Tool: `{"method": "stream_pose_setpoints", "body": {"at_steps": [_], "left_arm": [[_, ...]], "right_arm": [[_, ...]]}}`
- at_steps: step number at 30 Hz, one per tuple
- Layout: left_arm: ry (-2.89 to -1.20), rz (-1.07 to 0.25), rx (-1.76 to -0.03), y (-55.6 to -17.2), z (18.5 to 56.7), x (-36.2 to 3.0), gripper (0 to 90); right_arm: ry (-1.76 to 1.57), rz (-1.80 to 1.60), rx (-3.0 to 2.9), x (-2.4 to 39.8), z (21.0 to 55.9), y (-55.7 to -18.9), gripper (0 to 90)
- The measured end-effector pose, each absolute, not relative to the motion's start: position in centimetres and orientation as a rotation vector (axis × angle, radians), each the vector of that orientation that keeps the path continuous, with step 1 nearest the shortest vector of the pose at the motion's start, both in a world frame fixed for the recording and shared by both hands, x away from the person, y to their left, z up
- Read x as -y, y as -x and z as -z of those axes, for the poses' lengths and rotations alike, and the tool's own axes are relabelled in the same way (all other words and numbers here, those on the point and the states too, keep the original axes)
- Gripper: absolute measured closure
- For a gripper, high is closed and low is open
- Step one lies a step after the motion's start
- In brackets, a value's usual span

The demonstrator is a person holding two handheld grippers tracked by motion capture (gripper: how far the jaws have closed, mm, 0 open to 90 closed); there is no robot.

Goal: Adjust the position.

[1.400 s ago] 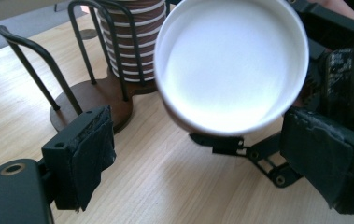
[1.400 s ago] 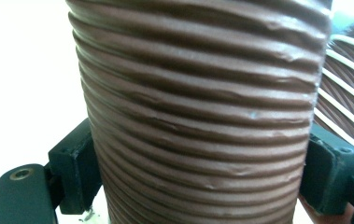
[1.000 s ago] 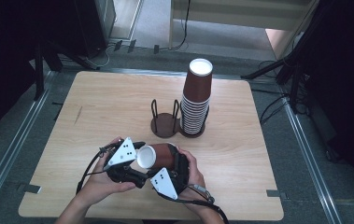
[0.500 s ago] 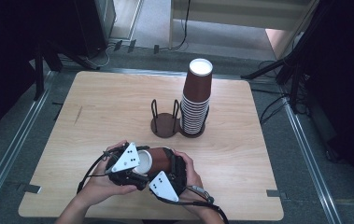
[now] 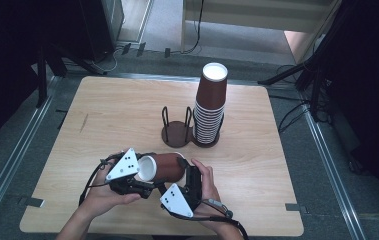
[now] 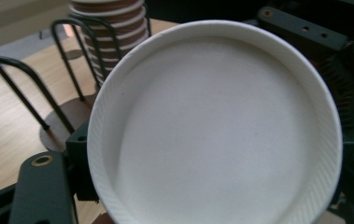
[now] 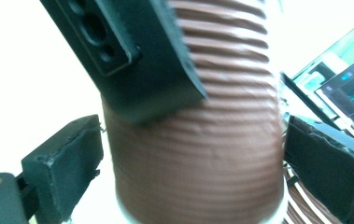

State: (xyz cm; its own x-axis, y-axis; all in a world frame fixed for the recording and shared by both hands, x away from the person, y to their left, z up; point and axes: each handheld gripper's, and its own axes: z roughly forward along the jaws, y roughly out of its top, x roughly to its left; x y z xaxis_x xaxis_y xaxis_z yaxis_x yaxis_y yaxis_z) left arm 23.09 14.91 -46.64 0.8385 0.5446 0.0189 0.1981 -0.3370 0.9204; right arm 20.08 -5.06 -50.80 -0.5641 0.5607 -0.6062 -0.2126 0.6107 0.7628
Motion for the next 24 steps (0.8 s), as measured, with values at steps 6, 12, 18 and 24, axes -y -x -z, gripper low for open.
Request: {"method": "stream_pose_setpoints", "body": {"at_steps": [6, 12, 18, 24], "left_arm": [[-1.817, -0.420, -0.595, -23.4, 46.6, -16.4, 20.9], [-1.740, -0.486, -0.635, -23.5, 46.8, -17.2, 20.7], [-1.663, -0.500, -0.645, -23.5, 47.1, -17.5, 20.3], [-1.635, -0.516, -0.653, -23.4, 47.1, -17.7, 20.4]], "right_arm": [[-0.366, -1.132, -1.899, 5.9, 49.7, -20.2, 4.0], [-0.469, -1.176, -1.895, 6.5, 49.2, -20.6, 4.1], [-0.585, -1.271, -1.882, 7.0, 48.8, -20.7, 4.8], [-0.863, -1.376, -1.851, 7.6, 48.7, -21.7, 8.1]]}}
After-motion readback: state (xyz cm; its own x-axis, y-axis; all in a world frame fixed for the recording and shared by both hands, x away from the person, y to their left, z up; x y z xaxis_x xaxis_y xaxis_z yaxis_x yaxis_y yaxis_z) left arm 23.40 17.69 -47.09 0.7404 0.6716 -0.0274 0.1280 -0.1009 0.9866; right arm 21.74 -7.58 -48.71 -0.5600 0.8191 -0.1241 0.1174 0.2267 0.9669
